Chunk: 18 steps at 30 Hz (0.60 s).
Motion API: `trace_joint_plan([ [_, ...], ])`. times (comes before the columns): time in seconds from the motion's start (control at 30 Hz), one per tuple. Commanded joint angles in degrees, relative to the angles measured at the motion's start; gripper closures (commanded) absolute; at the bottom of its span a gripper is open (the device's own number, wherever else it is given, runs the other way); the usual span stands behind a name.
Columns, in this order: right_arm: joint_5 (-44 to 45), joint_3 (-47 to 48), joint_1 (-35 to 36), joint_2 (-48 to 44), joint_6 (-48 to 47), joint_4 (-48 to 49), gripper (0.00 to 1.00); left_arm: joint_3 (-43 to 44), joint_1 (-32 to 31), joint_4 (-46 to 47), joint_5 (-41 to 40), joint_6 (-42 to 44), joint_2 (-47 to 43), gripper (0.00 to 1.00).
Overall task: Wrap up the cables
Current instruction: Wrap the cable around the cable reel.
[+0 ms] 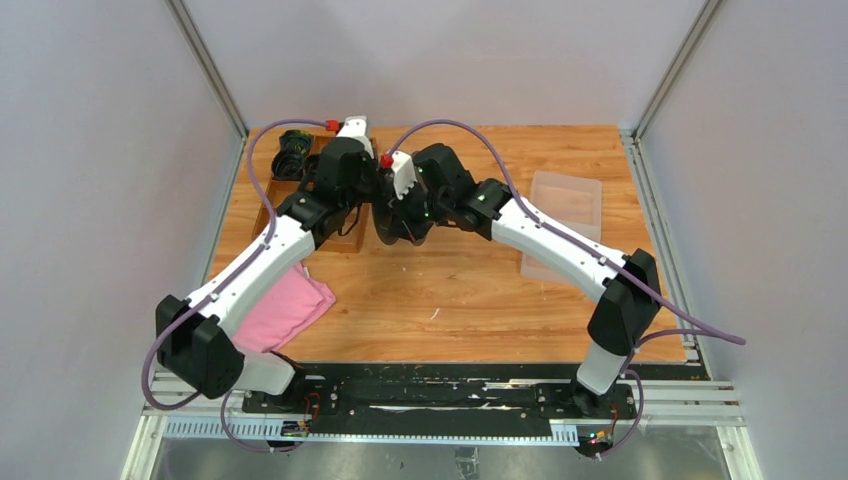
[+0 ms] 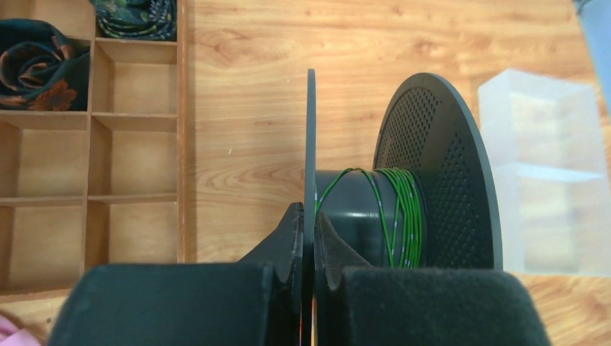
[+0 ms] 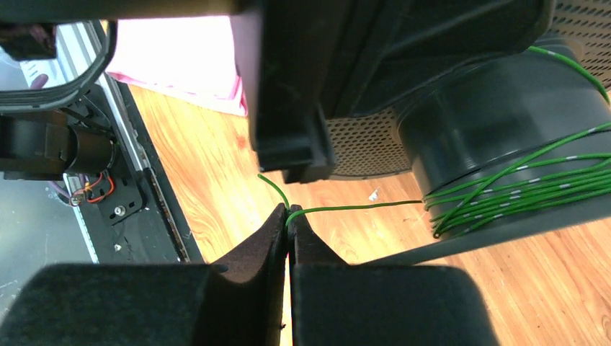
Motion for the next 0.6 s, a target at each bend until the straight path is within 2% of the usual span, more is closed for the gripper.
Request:
trace_joint_plan([
  [0.0,0.7,-2.4,0.1,-3.6,-2.0,2.6,0.99,5.8,-1.2,-8.7,3.0,7.3,4.2,1.0],
  [0.13,-1.9,-5.0,-2.2,-5.1,1.1,5.4,0.99,8.0,-1.2,-16.1,5.4,10.6,6.3,1.0],
  [0.57,-15.1,-10.5,-8.4,-3.6,20.3,14.5,0.99,10.5,-2.9,-28.8,6.0,21.0,3.4,1.0],
])
